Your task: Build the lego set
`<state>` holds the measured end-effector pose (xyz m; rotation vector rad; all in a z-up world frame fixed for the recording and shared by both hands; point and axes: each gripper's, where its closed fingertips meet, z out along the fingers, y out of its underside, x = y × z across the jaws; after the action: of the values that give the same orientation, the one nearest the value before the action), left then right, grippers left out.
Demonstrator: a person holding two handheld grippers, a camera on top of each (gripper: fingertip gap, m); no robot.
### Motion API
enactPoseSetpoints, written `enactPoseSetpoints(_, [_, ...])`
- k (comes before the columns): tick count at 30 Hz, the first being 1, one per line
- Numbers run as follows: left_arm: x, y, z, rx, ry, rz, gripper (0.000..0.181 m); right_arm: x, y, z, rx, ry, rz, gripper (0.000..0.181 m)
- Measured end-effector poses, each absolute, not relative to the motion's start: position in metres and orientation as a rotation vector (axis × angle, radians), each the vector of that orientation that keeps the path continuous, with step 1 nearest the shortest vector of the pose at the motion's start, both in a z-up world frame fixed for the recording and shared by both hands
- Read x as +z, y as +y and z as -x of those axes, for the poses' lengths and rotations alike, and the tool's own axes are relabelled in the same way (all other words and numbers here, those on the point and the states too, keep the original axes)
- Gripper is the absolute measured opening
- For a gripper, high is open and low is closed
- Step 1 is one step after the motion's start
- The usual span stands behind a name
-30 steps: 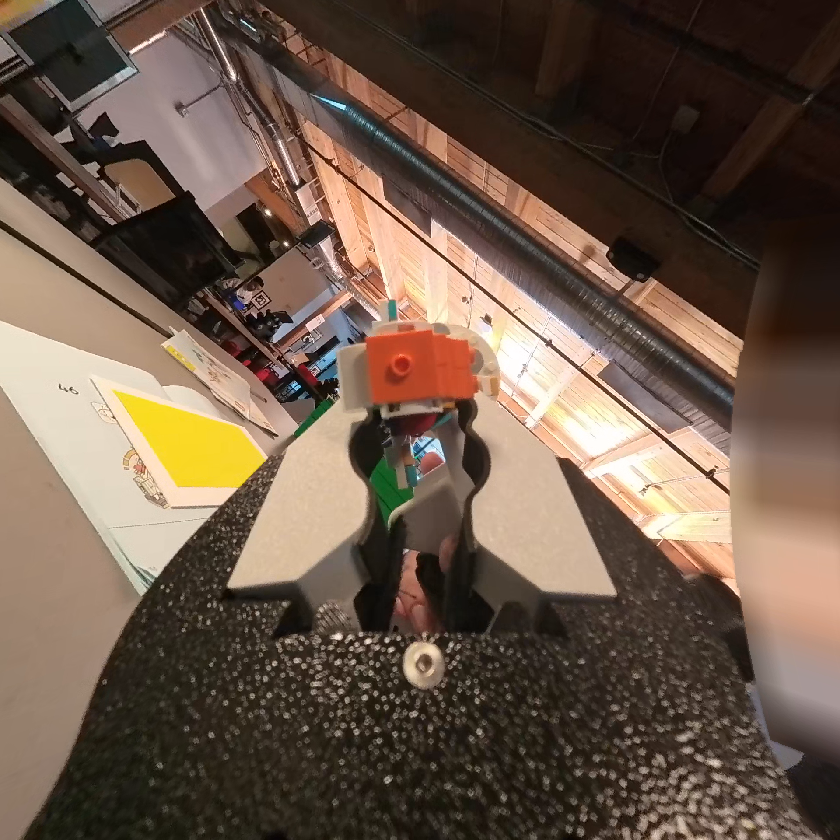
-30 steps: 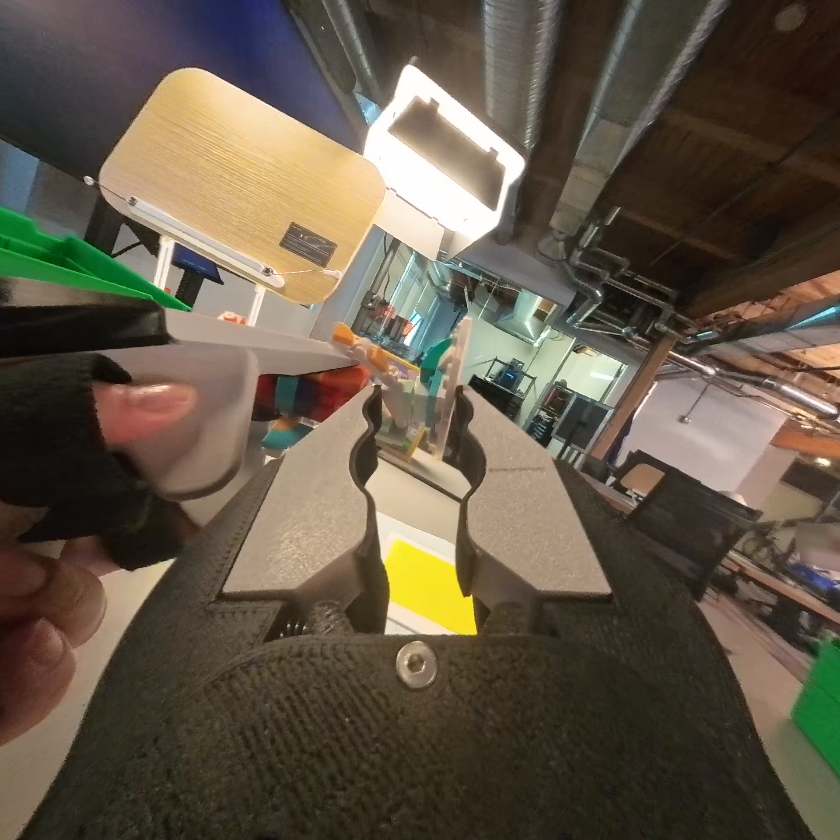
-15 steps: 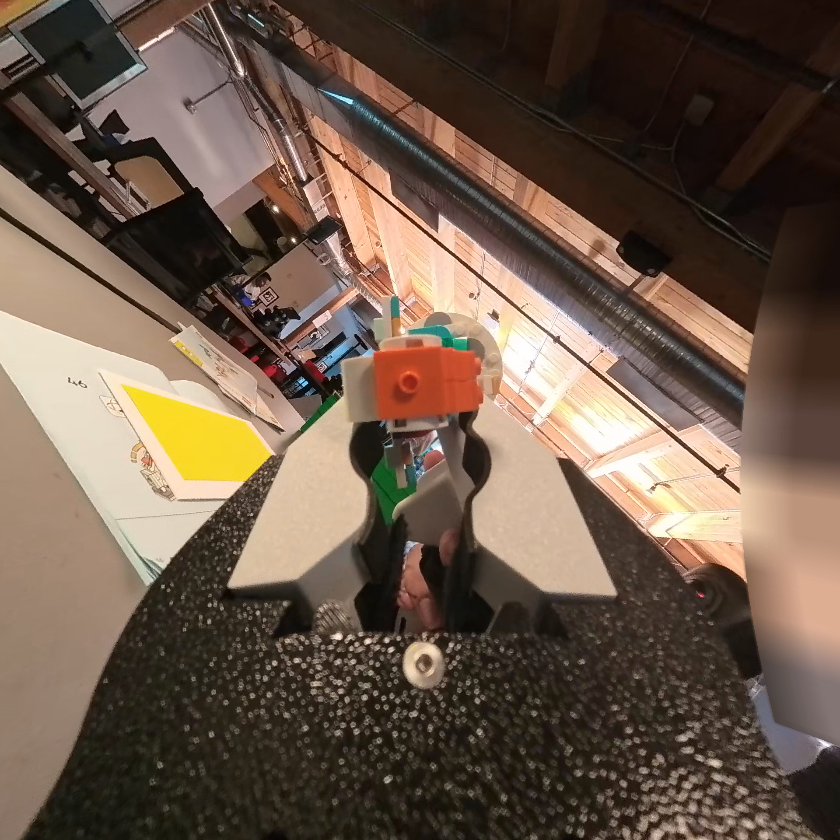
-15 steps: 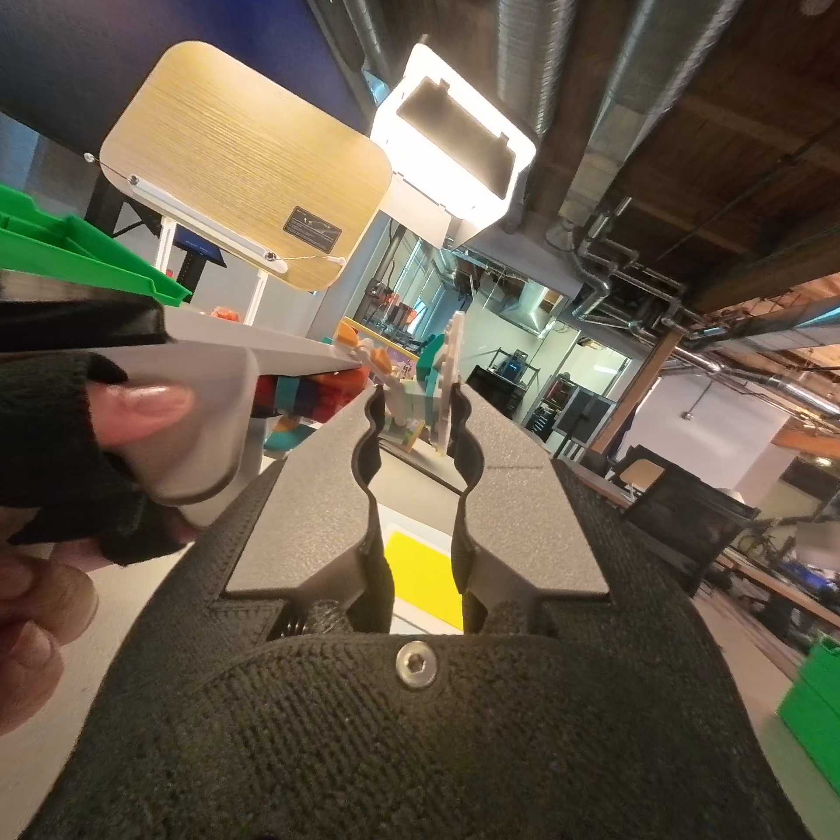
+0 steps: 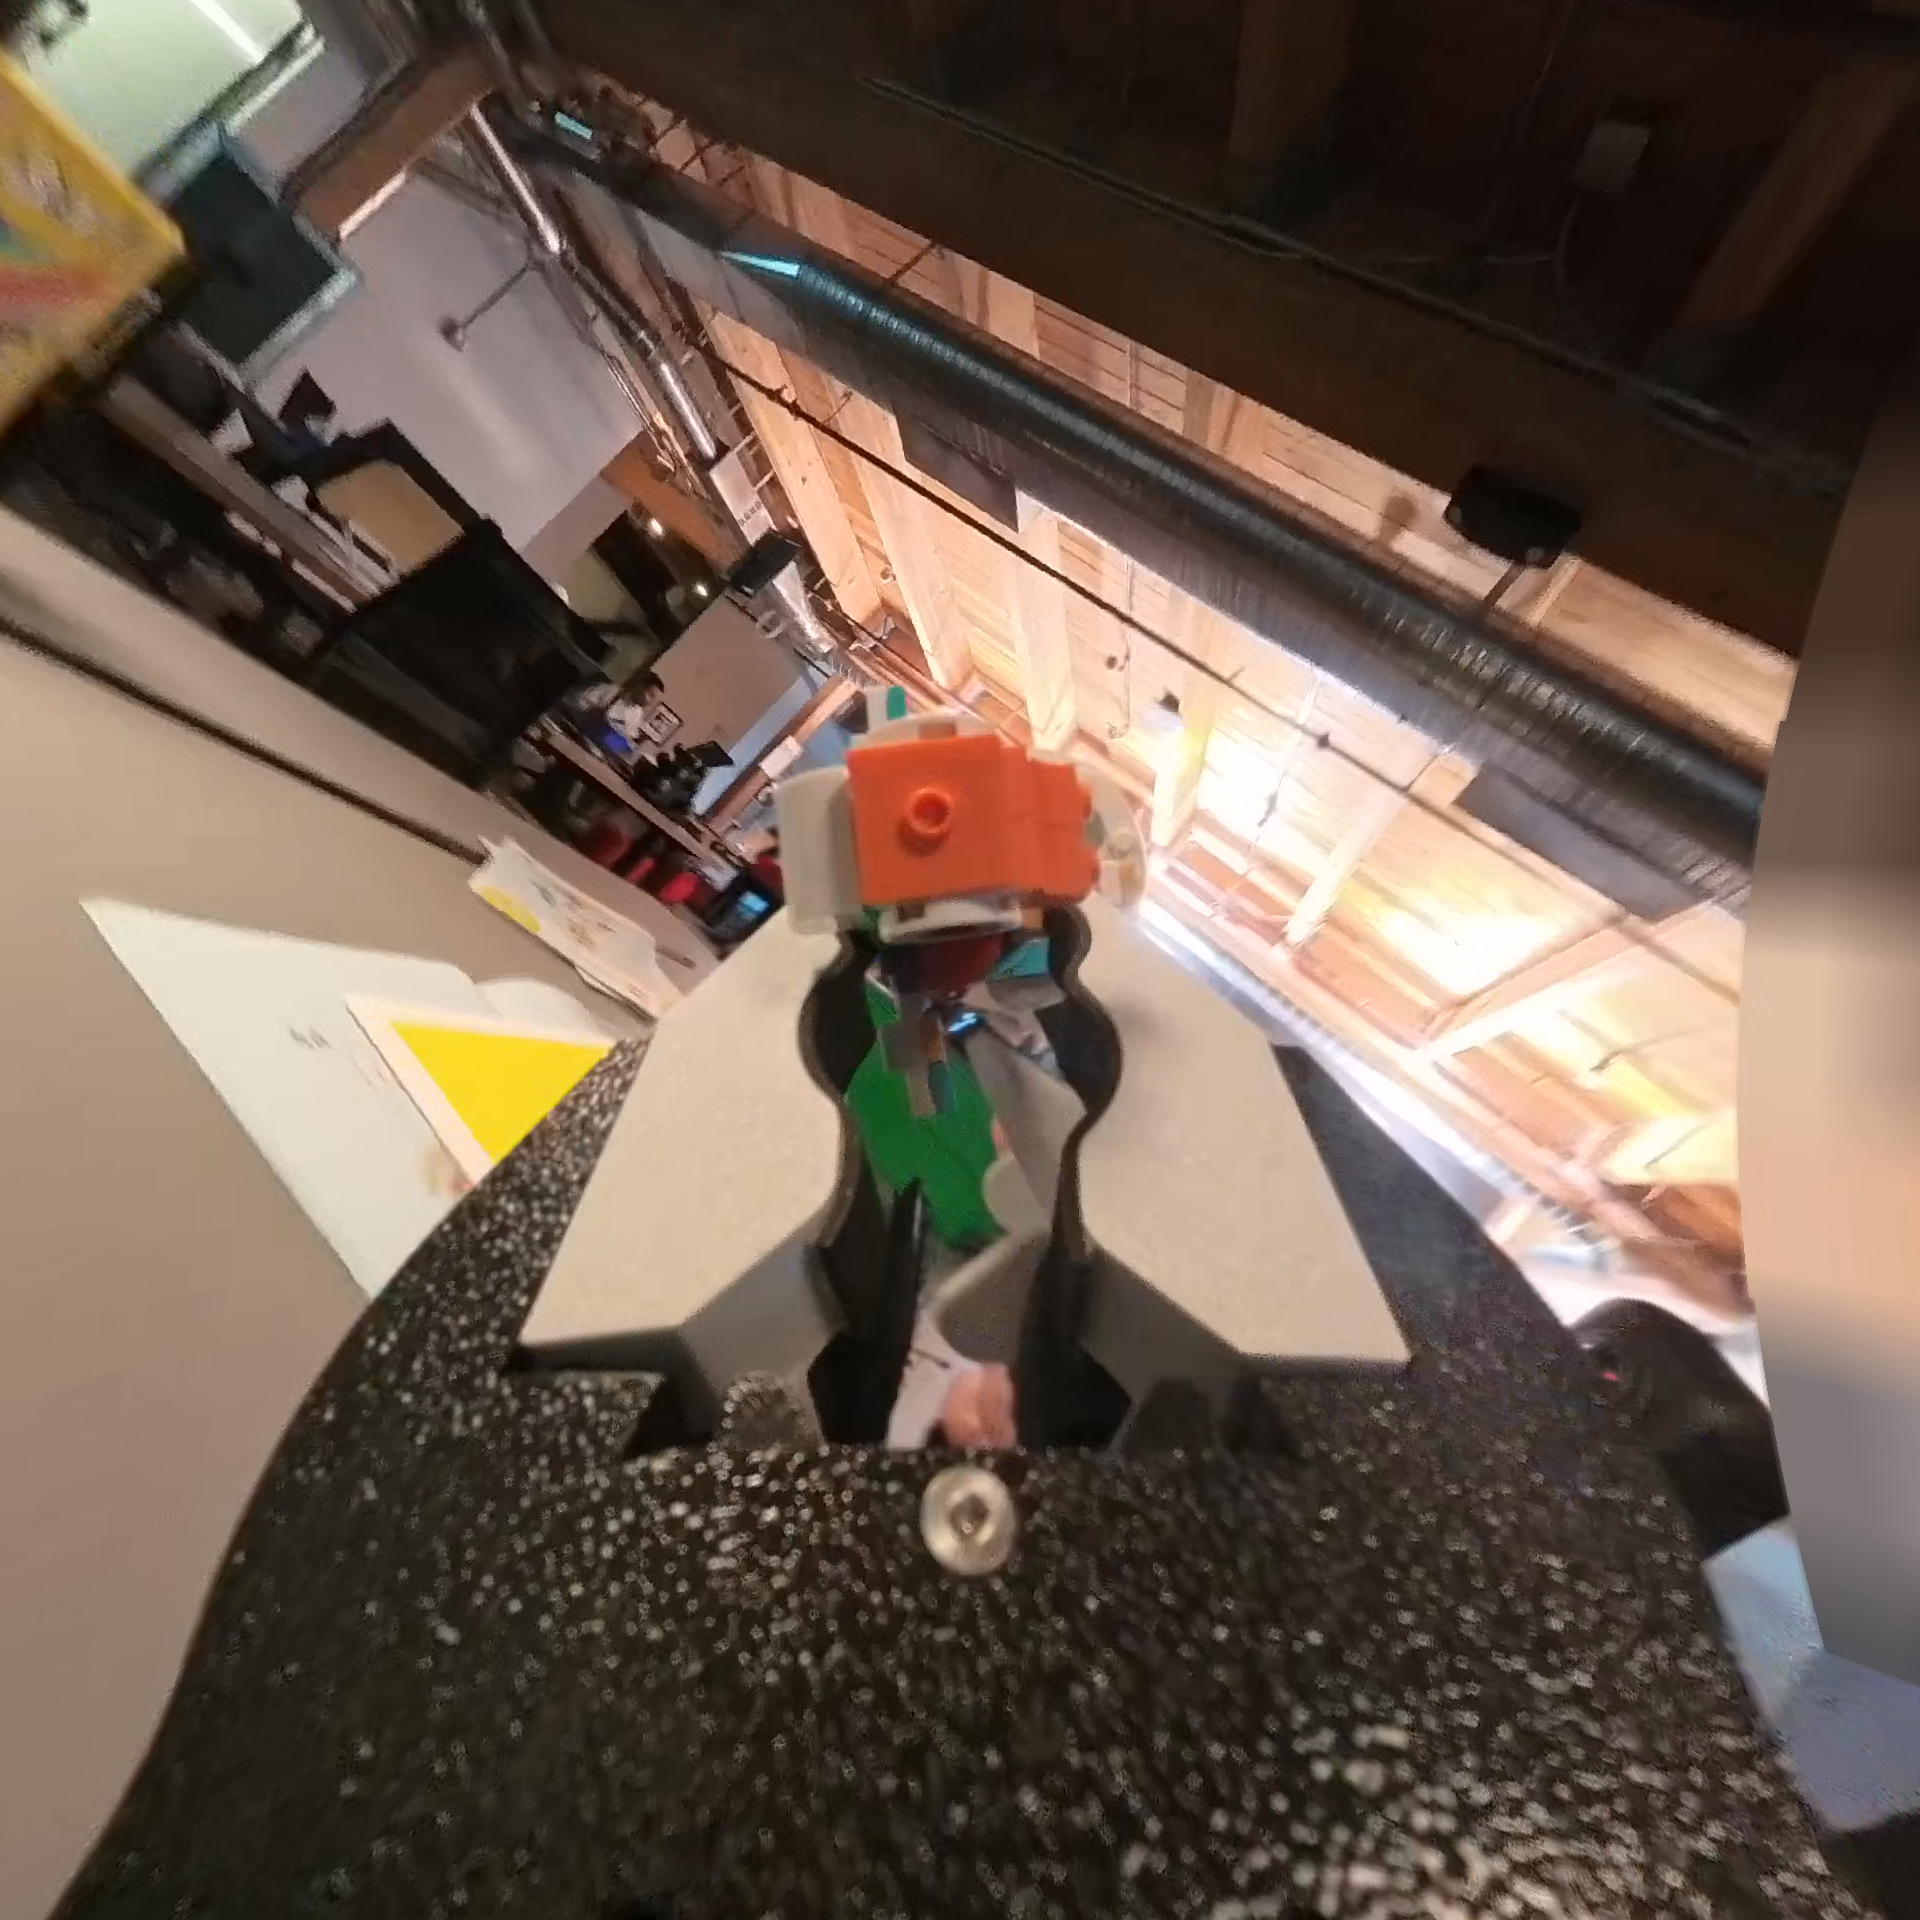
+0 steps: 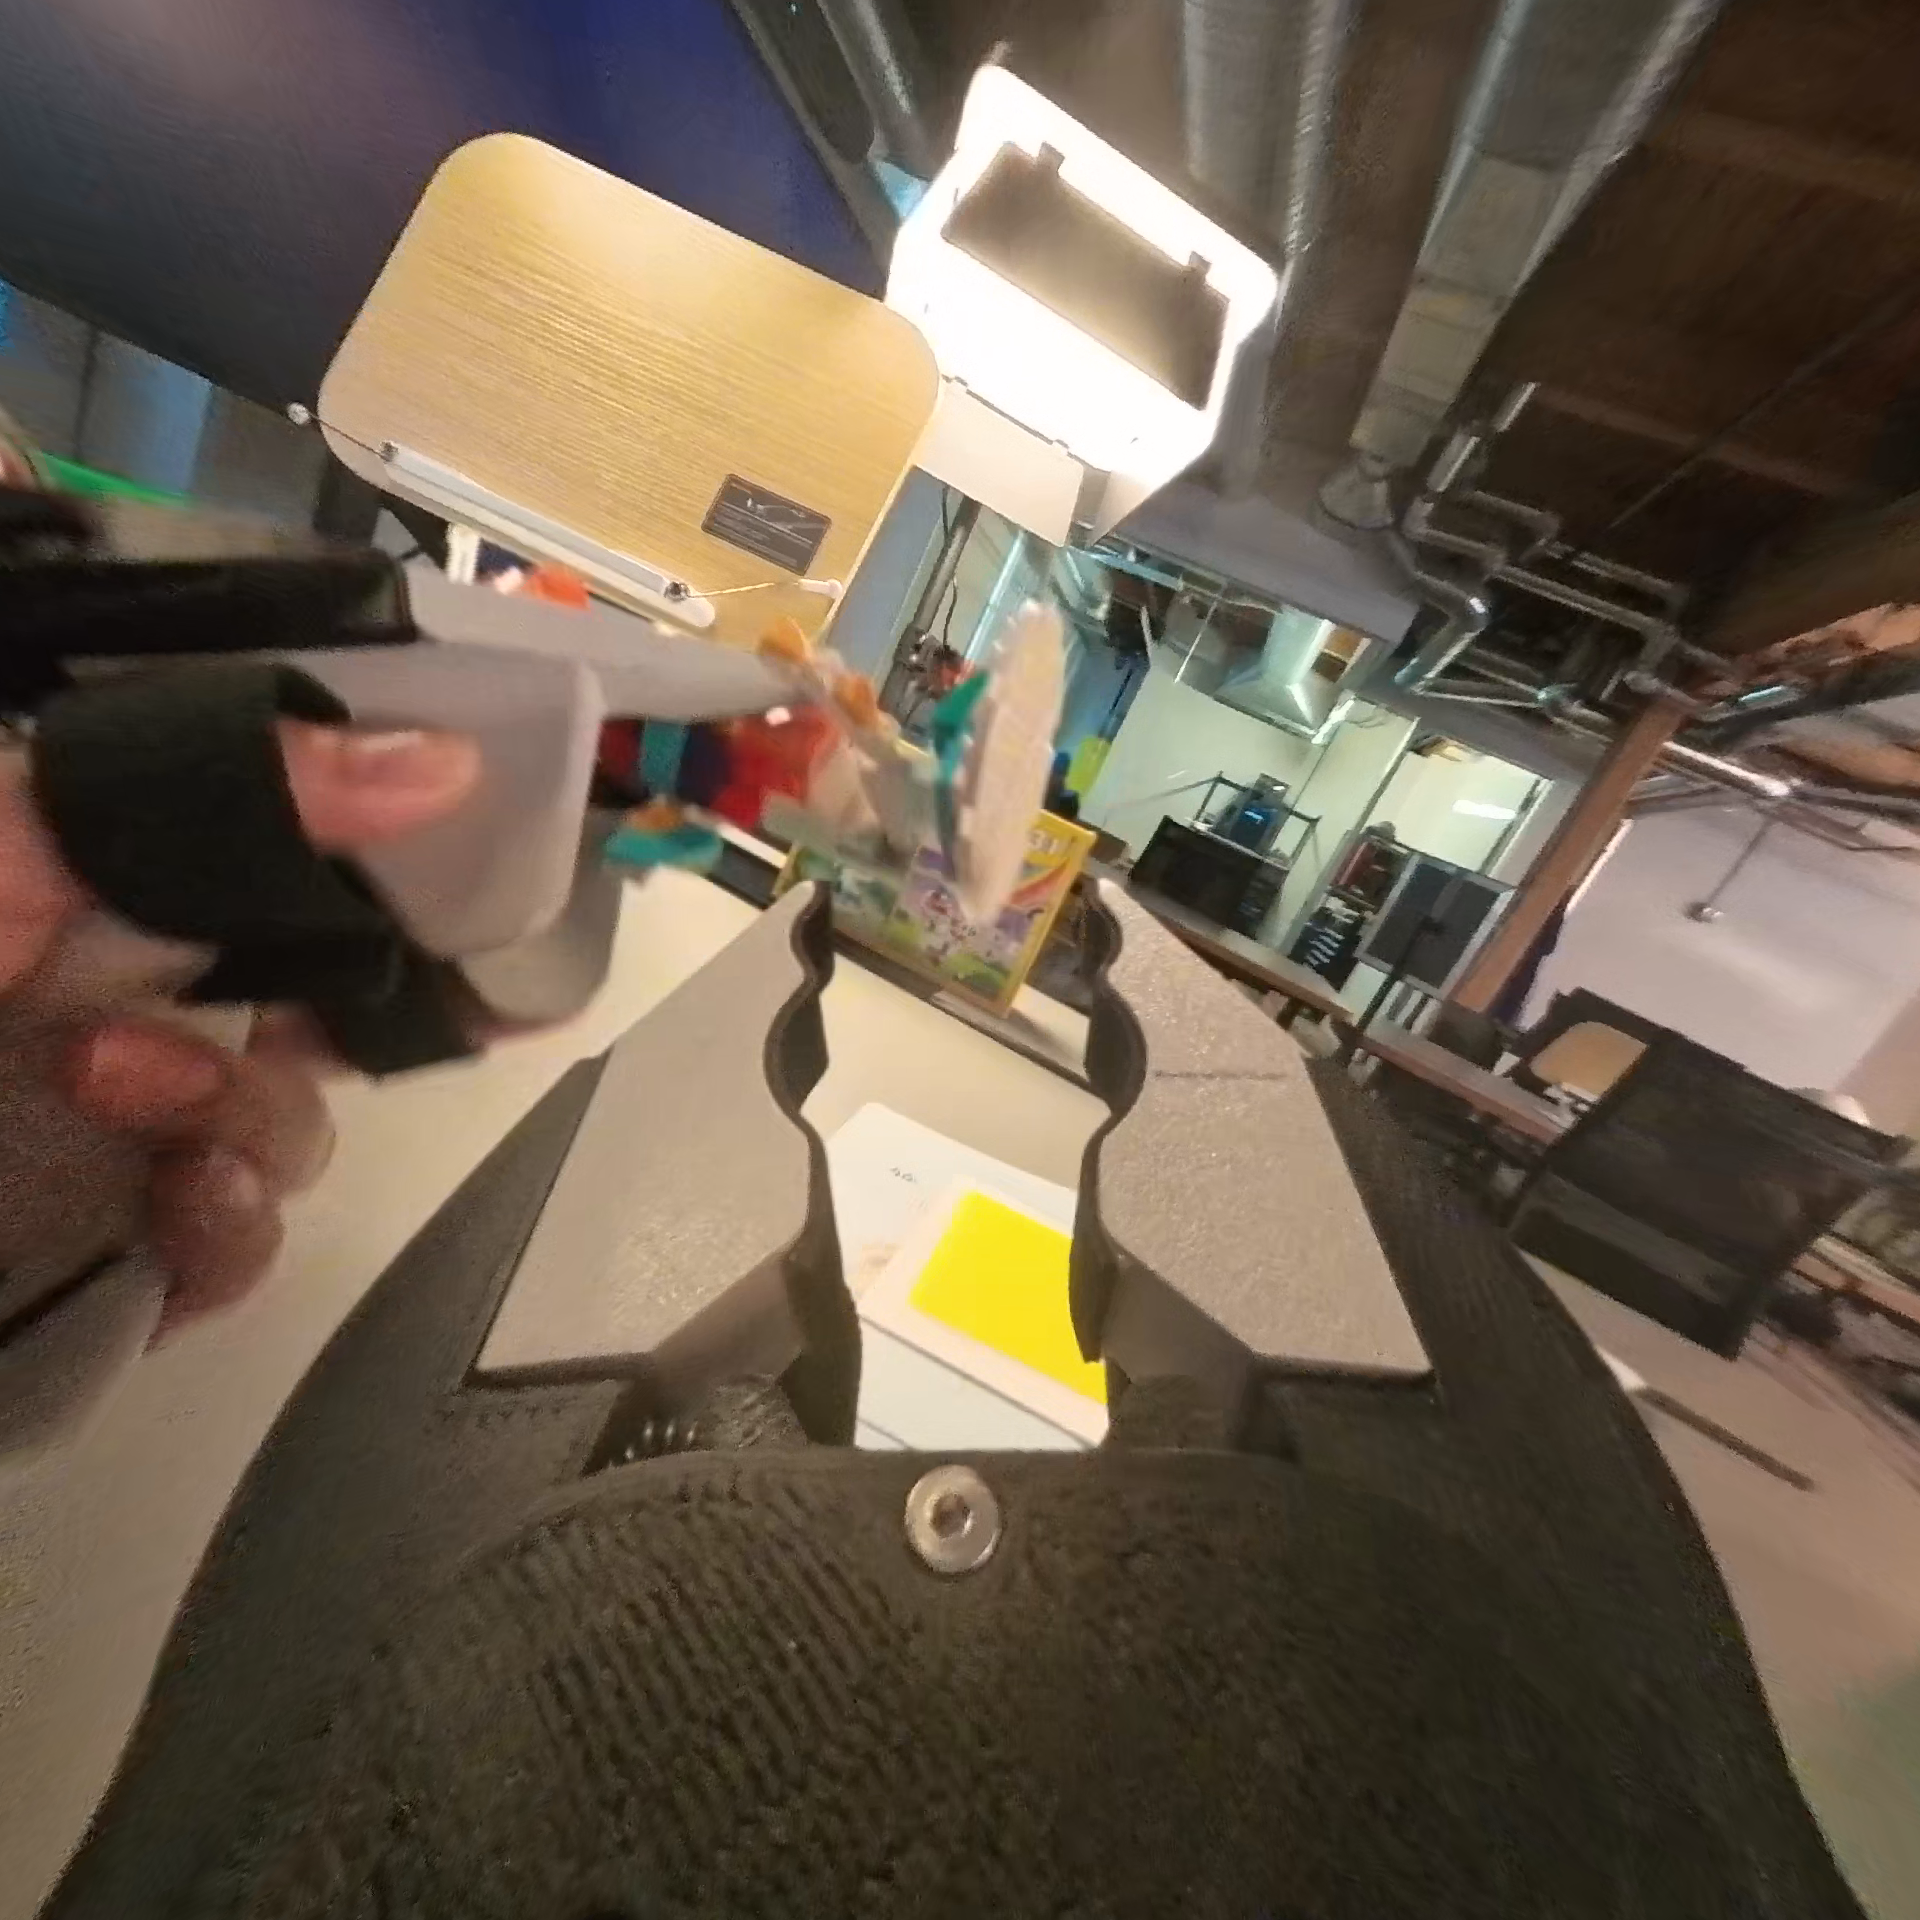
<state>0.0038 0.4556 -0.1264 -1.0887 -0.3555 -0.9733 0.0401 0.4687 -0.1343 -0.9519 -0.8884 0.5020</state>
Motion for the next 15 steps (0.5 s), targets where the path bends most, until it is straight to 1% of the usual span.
enactPoseSetpoints(2, [-0.121, 0.457, 0.011, -0.83, -0.292, 1.15, 0.029, -0.137, 0.472, -0.046, 0.522, -0.899, 0.961, 0.05])
enactPoseSetpoints(6, [-0.128, 0.465, 0.019, -0.609, -0.067, 1.4, 0.03, -0.134, 0.498, -0.078, 0.463, -0.843, 0.985, 0.048])
enactPoseSetpoints(10, [-0.167, 0.462, 0.0, -0.525, 0.259, 1.775, 0.029, -0.139, 0.536, -0.117, 0.38, -0.783, 1.055, 0.044])
enactPoseSetpoints(15, [-0.207, 0.435, -0.026, -0.47, 0.678, 2.091, 0.029, -0.142, 0.566, -0.147, 0.337, -0.717, 1.104, 0.041])
